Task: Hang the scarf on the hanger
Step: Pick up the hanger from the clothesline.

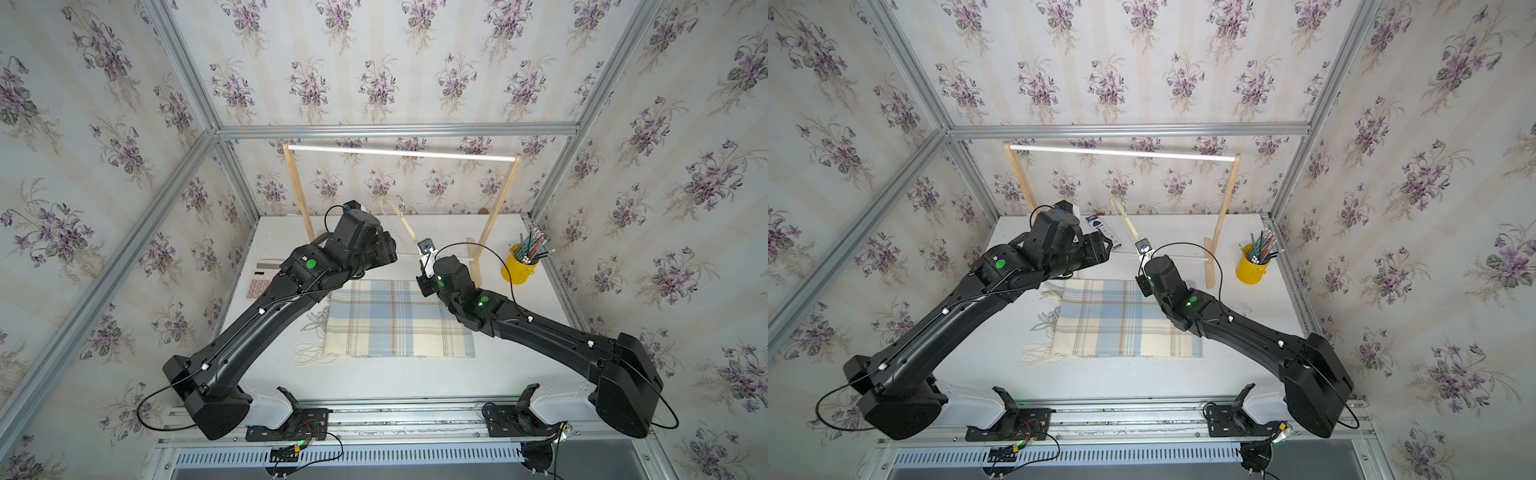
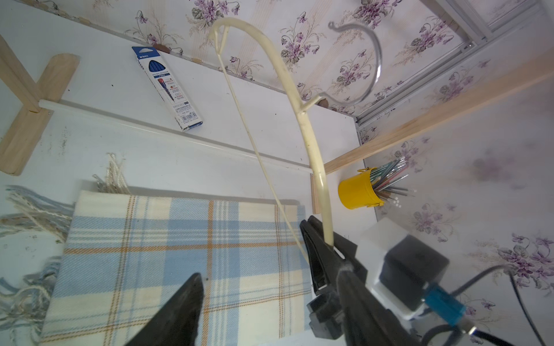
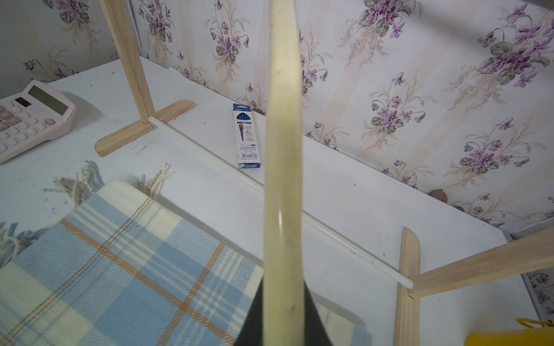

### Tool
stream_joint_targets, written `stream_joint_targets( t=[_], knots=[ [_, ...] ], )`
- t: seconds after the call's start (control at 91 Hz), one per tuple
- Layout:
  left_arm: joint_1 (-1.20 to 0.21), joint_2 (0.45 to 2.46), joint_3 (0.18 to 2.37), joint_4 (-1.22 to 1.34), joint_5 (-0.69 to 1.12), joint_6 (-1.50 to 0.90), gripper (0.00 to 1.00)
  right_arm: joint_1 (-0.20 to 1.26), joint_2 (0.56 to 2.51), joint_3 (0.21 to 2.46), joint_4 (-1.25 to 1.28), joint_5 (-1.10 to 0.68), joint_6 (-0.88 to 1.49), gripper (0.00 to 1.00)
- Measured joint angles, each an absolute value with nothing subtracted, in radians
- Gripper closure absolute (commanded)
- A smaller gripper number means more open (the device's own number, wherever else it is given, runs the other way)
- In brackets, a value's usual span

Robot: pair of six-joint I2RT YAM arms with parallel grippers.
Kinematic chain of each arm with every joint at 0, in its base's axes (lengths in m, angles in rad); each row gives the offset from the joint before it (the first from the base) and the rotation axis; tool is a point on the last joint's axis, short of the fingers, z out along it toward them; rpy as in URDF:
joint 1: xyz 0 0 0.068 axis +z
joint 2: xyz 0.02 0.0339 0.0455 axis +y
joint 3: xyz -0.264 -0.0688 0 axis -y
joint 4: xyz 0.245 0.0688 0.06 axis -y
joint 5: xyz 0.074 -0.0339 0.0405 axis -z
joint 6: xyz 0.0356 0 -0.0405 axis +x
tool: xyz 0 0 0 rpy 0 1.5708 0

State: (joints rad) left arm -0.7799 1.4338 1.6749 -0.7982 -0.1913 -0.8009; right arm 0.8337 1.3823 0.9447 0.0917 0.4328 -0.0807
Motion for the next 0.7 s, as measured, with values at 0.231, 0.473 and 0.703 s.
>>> stream_joint_targets(
  t=[0.231, 0.473, 0.703],
  knots=[
    [-0.845, 1.618, 1.869, -0.81, -0.334, -0.822, 0.18, 0.887, 1.433, 0.964, 0.134, 0.461, -0.094, 1.0],
    [-0.846, 1.727, 1.975, -0.876, -0.493, -0.866, 0.18, 0.921, 1.437, 0.97, 0.146, 0.489, -0.109, 1.0],
    [-0.842, 1.761, 2.008, -0.902, -0.594, -0.914, 0.18, 0.928, 1.43, 0.972, 0.146, 0.493, -0.109, 1.0]
  ],
)
